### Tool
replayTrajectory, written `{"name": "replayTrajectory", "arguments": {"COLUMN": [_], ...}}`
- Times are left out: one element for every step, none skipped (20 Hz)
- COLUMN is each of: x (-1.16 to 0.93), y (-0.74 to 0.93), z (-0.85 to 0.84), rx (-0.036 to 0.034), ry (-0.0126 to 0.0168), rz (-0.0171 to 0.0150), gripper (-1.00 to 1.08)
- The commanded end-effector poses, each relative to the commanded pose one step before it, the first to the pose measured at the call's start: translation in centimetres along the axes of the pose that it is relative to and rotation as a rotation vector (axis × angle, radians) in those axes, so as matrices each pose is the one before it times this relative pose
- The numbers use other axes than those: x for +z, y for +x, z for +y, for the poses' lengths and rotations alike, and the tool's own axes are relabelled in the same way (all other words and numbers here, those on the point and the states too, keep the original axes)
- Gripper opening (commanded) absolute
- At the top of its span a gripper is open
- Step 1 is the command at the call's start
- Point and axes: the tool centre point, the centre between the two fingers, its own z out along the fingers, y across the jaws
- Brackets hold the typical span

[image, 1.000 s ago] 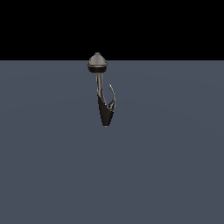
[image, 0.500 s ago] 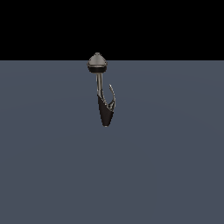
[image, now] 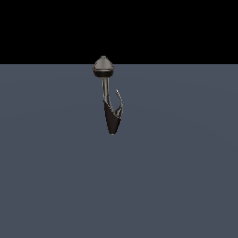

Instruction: Turn on the faucet by rotating a designated handle.

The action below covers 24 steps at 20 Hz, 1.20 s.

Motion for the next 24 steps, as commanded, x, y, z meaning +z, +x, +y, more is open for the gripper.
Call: {"name": "replayTrajectory", "arguments": {"x": [0.396,0.188,0.209,0.231,0.253,0.266,0.278,0.289,0.300,0.311,0.321,0.332,0.342,0.352,0.362,0.372,0.382,0.391,0.401,0.410,0.418,0.427,0.435,0.443], "y": [1.267,0.585,0.623,0.660,0.693,0.701,0.703,0.704,0.706,0.708,0.709,0.711,0.712,0.714,0.715,0.718,0.719,0.721,0.723,0.725,0.727,0.730,0.732,0.734], "z": [-0.345,-0.170,-0.183,-0.196,-0.210,-0.215,-0.219,-0.222,-0.225,-0.228,-0.231,-0.233,-0.236,-0.238,-0.240,-0.242,-0.244,-0.245,-0.247,-0.249,-0.250,-0.251,-0.253,-0.254], "rx": [0.04099,0.01915,0.02052,0.02192,0.02321,0.02368,0.02393,0.02418,0.02444,0.02468,0.02492,0.02516,0.02540,0.02564,0.02587,0.02611,0.02634,0.02656,0.02679,0.02701,0.02723,0.02745,0.02766,0.02787], "ry": [0.02741,0.01250,0.01315,0.01377,0.01427,0.01426,0.01409,0.01393,0.01377,0.01360,0.01343,0.01326,0.01308,0.01291,0.01272,0.01255,0.01237,0.01219,0.01201,0.01182,0.01164,0.01146,0.01128,0.01109], "rz": [-0.01495,-0.00694,-0.00751,-0.00809,-0.00864,-0.00889,-0.00904,-0.00920,-0.00935,-0.00949,-0.00963,-0.00976,-0.00988,-0.01000,-0.01011,-0.01022,-0.01032,-0.01042,-0.01051,-0.01059,-0.01068,-0.01075,-0.01082,-0.01088], "gripper": [-1.00,-1.00,-1.00,-1.00,-1.00,-1.00,-1.00,-1.00,-1.00,-1.00,-1.00,-1.00,-1.00,-1.00,-1.00,-1.00,-1.00,-1.00,-1.00,-1.00,-1.00,-1.00,-1.00,-1.00]}}
